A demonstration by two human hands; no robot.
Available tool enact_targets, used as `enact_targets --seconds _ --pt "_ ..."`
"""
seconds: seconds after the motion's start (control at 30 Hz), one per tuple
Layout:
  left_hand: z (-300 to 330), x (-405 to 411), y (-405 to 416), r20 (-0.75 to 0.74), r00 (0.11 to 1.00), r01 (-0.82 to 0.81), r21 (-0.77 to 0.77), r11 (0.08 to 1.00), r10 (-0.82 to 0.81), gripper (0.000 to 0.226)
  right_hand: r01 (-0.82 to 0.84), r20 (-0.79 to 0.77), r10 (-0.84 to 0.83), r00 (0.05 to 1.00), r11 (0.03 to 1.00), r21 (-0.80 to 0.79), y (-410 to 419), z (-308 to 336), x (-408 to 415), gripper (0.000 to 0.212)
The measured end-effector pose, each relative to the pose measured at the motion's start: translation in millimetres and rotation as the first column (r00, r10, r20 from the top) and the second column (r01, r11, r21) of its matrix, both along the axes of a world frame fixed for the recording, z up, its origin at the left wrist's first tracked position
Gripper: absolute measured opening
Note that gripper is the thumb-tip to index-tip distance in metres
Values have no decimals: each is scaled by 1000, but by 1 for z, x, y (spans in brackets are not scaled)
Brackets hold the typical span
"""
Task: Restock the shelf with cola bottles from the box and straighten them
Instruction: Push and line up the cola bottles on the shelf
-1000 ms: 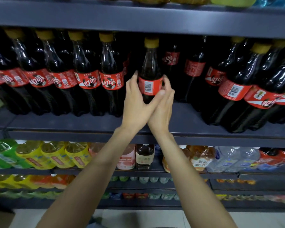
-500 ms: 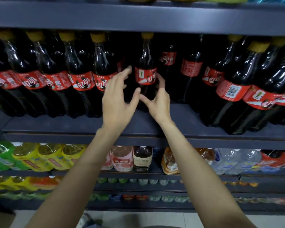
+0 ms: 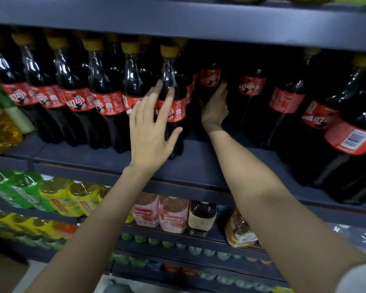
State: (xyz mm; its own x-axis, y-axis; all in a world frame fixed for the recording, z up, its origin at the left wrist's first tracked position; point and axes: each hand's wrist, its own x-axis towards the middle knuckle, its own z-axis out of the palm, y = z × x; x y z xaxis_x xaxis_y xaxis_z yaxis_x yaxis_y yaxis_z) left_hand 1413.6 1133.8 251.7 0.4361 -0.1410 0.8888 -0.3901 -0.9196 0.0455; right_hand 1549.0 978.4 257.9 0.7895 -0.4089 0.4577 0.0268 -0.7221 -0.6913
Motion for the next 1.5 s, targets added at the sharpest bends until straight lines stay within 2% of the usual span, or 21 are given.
enact_targets --seconds 0.2,0.3,0.4,0.43,0.53,0.6,0.7,0.8,0.9,1.03,1.4,1.5 --pt "-3 2 1 4 1000 -5 4 1000 5 74 -45 -11 45 999 999 -20 -3 -1 -1 83" --pt "-4 2 -1 13 1000 8 -16 1000 -8 74 -71 91 79 993 993 -90 -17 -4 -19 71" --pt "-5 3 -5 14 1000 19 -47 999 -19 75 146 374 -66 925 971 -189 -36 -12 -39 53" --pt "-6 4 -6 19 1000 22 -55 998 -21 74 218 421 -117 900 956 -199 -41 -16 -43 51" --pt "-7 7 -5 31 999 34 -68 997 -32 74 315 366 -227 903 927 -203 -47 -26 -45 65" --pt "-8 7 -5 34 999 45 -70 997 -43 74 282 243 -231 942 938 -203 -48 -27 -42 77" --pt "-8 7 -4 55 996 74 -62 995 -70 74 215 114 -198 973 963 -162 -50 -24 -35 82" --pt "-7 7 -4 64 996 72 -58 996 -68 74 236 147 -213 966 959 -159 -55 -20 -33 83" --pt "-7 5 -3 65 996 71 -51 996 -68 74 74 181 -60 982 994 -74 -51 -19 -38 85" --pt "-7 6 -2 49 997 60 -46 997 -58 74 -91 211 85 974 996 20 -23 -19 -54 100" --pt "-9 8 -2 64 997 55 -33 998 -53 73 -202 216 212 953 977 -69 -2 -16 -46 99" --pt "-9 2 -11 92 993 82 -90 993 -74 67 -282 145 290 946 957 -70 -9 -11 -52 100"
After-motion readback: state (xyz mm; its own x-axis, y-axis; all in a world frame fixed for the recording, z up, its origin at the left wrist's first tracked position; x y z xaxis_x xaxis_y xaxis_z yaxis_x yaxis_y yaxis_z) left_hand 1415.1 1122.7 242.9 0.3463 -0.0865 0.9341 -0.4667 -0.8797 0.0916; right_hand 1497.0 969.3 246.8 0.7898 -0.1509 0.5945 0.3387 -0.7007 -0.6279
